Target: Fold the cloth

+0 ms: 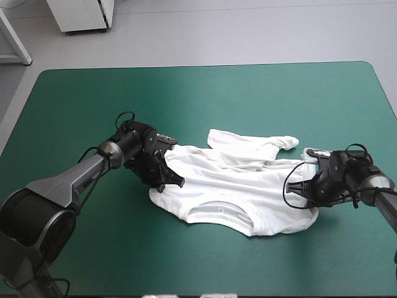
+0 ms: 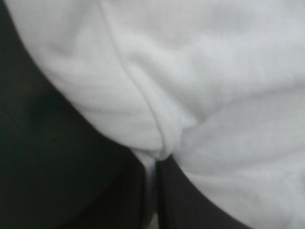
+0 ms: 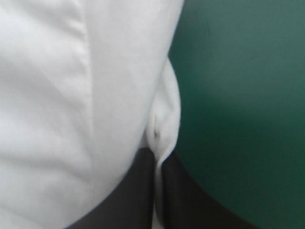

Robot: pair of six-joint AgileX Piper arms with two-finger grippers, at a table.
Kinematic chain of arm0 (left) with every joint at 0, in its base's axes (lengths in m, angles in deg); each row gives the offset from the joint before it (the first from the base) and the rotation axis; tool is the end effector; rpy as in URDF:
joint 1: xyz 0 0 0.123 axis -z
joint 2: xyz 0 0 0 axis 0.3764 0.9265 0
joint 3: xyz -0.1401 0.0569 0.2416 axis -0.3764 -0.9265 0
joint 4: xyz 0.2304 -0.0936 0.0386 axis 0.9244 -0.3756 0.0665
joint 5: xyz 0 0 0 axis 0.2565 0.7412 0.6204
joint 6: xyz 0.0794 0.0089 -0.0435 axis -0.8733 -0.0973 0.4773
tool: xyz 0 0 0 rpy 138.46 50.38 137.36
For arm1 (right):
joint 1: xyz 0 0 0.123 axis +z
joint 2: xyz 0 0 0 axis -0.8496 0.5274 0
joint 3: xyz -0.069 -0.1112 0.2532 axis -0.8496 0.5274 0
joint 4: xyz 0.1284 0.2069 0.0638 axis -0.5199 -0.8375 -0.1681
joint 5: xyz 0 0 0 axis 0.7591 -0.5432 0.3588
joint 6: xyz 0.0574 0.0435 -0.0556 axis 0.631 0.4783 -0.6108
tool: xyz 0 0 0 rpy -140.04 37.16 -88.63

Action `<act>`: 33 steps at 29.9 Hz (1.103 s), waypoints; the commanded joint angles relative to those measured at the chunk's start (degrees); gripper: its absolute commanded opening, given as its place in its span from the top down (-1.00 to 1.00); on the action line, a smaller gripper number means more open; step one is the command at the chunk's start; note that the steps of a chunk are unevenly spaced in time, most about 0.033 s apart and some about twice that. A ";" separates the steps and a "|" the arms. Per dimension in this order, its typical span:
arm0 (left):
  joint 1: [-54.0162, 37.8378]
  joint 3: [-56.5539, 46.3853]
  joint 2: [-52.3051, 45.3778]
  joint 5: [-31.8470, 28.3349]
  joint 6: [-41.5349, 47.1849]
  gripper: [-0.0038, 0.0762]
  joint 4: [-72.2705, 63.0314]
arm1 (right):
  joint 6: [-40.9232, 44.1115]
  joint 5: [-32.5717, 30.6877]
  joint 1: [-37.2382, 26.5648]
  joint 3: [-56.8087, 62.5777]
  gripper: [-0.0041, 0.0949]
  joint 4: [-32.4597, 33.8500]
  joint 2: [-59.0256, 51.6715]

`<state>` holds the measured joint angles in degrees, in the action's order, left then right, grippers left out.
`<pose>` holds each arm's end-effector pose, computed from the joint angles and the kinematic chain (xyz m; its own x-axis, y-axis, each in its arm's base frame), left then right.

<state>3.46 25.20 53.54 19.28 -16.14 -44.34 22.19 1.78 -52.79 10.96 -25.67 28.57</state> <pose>0.3102 -0.1576 0.2137 -0.9202 0.3861 -0.0647 0.3908 0.9157 -0.0935 0.2499 0.0288 0.2129 -0.9790 0.1107 -0.1714 0.0958 0.9910 0.0929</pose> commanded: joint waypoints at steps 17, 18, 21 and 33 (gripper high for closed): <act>0.48 24.09 -29.72 4.43 1.92 0.93 -2.94 | -6.51 -19.96 0.47 -38.28 0.95 -2.49 -20.50; 0.48 26.68 -29.99 4.43 1.92 0.93 -2.94 | -7.10 -20.70 0.47 -41.51 0.95 -3.08 -20.50; 0.48 34.74 -30.43 5.04 1.38 0.93 -2.94 | -7.77 -20.99 0.47 -50.47 0.95 -4.32 -20.50; 0.48 64.11 -30.32 6.97 -2.61 0.93 -8.94 | -9.54 -22.02 0.47 -78.11 0.95 -9.83 -20.50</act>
<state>3.54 83.43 24.46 29.16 -17.63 -49.16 13.33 -20.32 -52.45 -62.24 -33.17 8.55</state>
